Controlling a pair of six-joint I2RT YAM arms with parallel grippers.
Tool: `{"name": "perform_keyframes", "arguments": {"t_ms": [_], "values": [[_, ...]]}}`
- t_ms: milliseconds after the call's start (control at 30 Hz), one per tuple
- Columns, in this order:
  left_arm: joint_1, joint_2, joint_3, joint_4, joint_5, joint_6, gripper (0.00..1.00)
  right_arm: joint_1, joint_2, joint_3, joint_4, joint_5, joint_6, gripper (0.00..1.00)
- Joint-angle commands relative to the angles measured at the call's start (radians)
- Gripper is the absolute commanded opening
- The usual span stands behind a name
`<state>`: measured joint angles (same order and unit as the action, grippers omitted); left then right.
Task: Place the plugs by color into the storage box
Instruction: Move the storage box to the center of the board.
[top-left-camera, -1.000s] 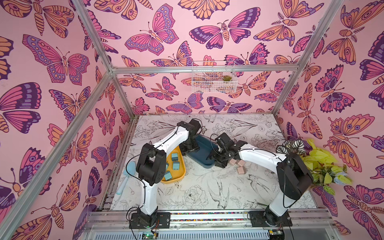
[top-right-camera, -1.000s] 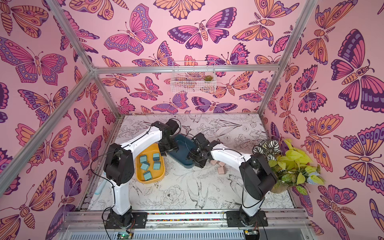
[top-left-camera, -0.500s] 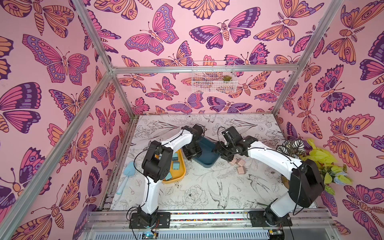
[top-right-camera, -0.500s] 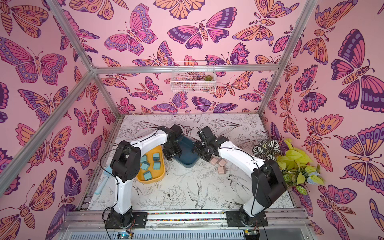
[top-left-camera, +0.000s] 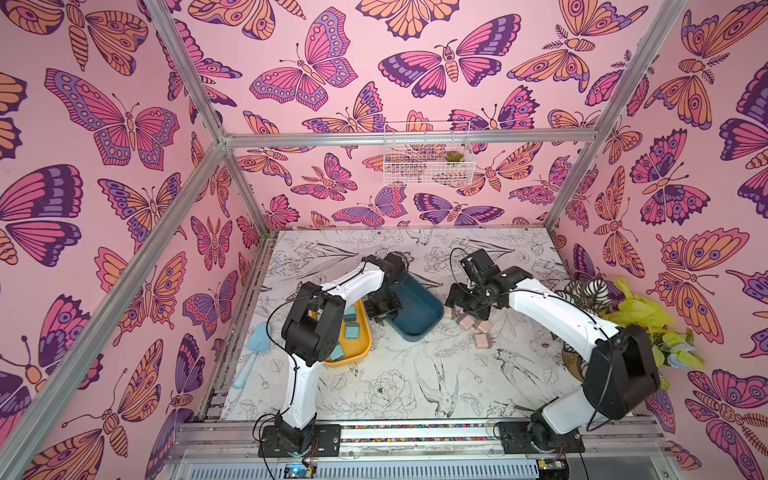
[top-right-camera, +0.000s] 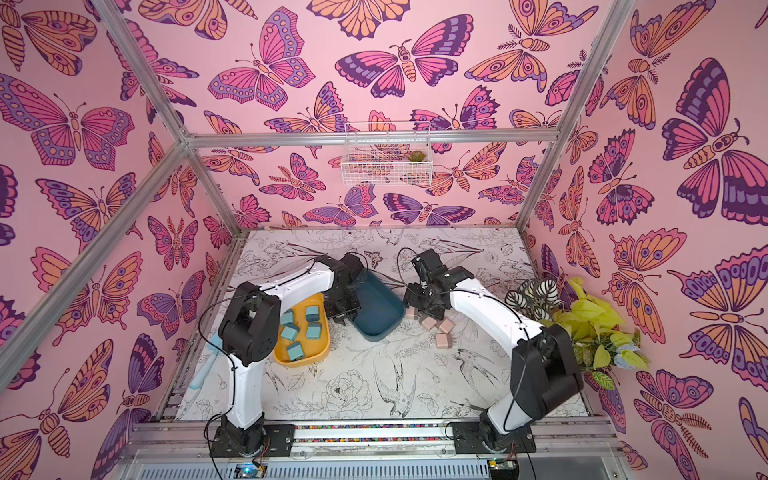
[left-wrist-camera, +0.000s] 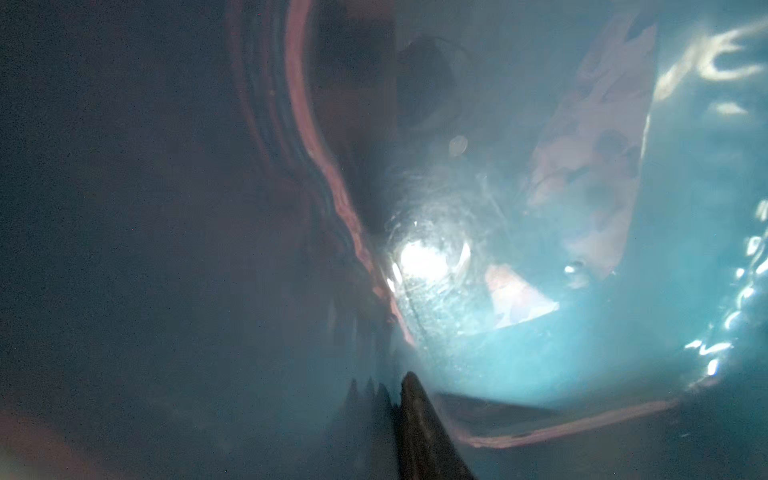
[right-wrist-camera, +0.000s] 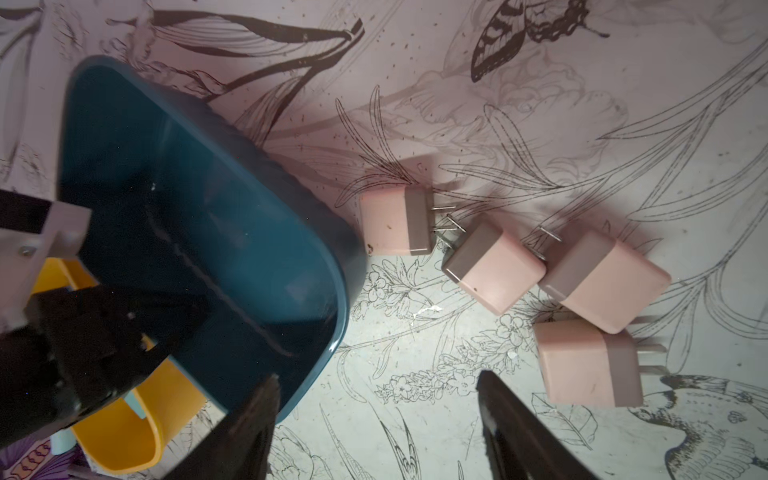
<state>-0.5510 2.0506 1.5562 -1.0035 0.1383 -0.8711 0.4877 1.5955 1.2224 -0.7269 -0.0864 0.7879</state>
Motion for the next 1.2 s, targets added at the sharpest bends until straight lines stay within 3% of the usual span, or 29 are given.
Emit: {"name": "perform_keyframes", "arguments": {"t_ms": [0,233,500,800,1033,1100,1167], "values": [[-0.003,-0.070,-0.054,-0.055,-0.027,0.046,0.29,-0.009,0.076,0.056,-0.018,-0.026,-0.062,0.77],[-0.003,-0.122,-0.104,-0.063,-0.046,0.110,0.29,-0.009,0.182,0.137,-0.012,-0.071,-0.110,0.76],[-0.004,-0.084,-0.090,-0.060,-0.028,0.214,0.29,-0.009,0.283,0.270,-0.175,0.070,-0.232,0.77],[-0.005,-0.117,-0.125,-0.058,-0.052,0.308,0.29,-0.009,0.334,0.280,-0.201,0.086,-0.223,0.77],[-0.006,-0.136,-0.144,-0.058,-0.050,0.305,0.31,-0.008,0.344,0.282,-0.201,0.078,-0.217,0.77],[-0.005,-0.146,-0.141,-0.058,-0.050,0.295,0.40,-0.008,0.327,0.280,-0.207,0.072,-0.208,0.77],[-0.004,-0.159,-0.129,-0.067,-0.061,0.285,0.74,-0.008,0.285,0.249,-0.185,0.045,-0.170,0.77]]}}
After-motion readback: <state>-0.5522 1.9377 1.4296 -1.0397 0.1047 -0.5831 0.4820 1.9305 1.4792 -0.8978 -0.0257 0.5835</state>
